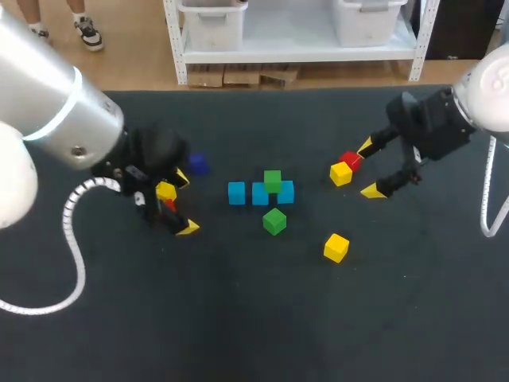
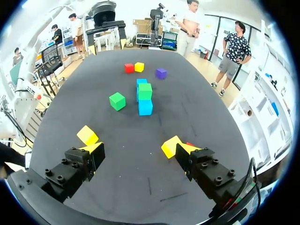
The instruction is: Place the blue cubes, place green cubes on the blue cubes, place the yellow cubes on the green cubes, then place the red cubes on the yellow cubes, and place purple cube on the red cubes.
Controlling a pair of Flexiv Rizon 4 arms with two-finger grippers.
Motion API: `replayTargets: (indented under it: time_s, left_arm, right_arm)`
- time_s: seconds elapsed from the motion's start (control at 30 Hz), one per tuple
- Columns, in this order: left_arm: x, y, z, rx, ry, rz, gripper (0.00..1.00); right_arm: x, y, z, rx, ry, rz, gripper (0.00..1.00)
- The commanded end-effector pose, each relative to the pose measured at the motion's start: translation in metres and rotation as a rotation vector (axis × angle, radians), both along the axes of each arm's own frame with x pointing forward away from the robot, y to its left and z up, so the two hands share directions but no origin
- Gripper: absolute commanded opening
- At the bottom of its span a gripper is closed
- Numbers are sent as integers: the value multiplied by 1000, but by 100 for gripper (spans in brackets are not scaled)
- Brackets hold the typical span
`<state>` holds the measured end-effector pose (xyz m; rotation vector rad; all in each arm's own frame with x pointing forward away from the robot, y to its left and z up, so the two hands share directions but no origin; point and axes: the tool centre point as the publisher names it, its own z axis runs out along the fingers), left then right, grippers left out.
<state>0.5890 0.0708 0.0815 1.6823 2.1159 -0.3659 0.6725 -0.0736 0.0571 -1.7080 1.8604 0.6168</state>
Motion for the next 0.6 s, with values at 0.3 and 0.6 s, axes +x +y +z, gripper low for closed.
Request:
replayTargets:
  time_s: [0.3,0.6]
  left_arm:
    - [7,-36,-24,-15,8,43,100]
    - [7,-60,-39,-32,32,57,100]
  right_arm:
    - [0,0,-1,3,0,1,100]
    - [0,0,-1,3,0,1,100]
